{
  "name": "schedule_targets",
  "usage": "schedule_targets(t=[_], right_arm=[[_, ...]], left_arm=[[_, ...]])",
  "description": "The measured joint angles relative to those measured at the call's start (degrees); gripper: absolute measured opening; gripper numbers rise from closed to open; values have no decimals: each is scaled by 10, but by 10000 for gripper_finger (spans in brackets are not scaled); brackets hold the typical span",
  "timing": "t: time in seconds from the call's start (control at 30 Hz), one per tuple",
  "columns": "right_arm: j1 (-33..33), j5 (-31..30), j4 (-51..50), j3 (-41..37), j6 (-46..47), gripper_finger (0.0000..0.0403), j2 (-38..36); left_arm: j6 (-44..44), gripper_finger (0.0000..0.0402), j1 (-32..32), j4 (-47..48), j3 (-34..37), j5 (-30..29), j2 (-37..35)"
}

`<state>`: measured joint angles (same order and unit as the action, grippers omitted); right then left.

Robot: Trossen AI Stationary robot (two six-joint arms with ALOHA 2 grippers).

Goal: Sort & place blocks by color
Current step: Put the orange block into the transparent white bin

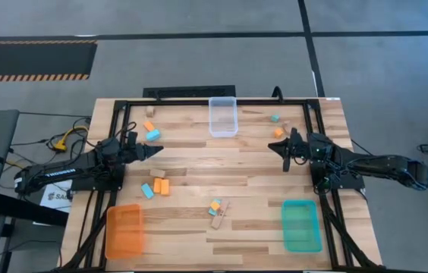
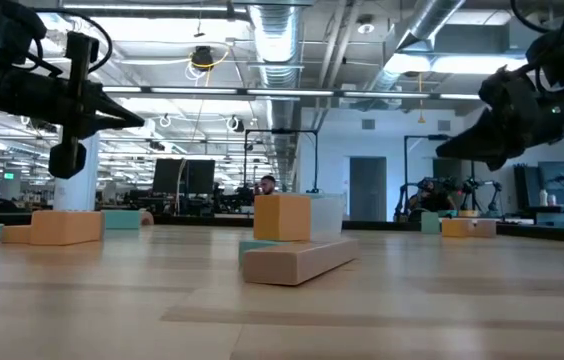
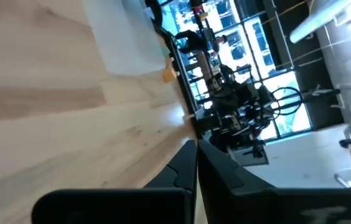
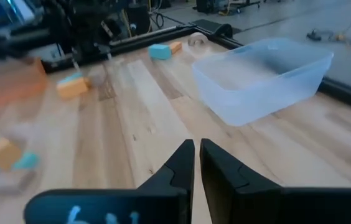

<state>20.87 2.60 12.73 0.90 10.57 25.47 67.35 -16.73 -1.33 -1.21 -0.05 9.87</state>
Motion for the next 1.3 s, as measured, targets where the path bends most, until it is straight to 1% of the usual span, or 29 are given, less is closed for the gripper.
schedule_targets(t=[0.13,0.23,0.33,0.43,0.5,0.57,0.7,0.8,1.03,1.17,1.3], right_arm=[[2,-19,7,1,61,54,0],[2,-19,45,1,130,54,0],[-2,6,121,3,190,54,0],[-12,34,209,3,191,54,0],[-19,34,267,3,191,54,0],[-25,24,296,11,191,54,0],[-36,-2,285,58,198,54,4],[-40,-13,243,104,198,54,23],[-69,3,140,210,194,54,93],[-91,9,103,260,190,54,145],[-118,53,80,306,150,54,210]], left_arm=[[-64,0,0,-64,0,25,0],[-125,0,0,-69,-20,33,1],[-191,0,0,-36,-59,38,16],[-254,0,0,20,-108,43,50],[-303,0,0,55,-143,42,81],[-350,0,0,82,-180,42,112],[-427,0,0,145,-258,42,184],[-478,0,0,197,-309,29,238],[-559,0,0,306,-406,16,340],[-563,0,6,383,-456,-29,381],[-558,0,19,441,-489,-38,402]])
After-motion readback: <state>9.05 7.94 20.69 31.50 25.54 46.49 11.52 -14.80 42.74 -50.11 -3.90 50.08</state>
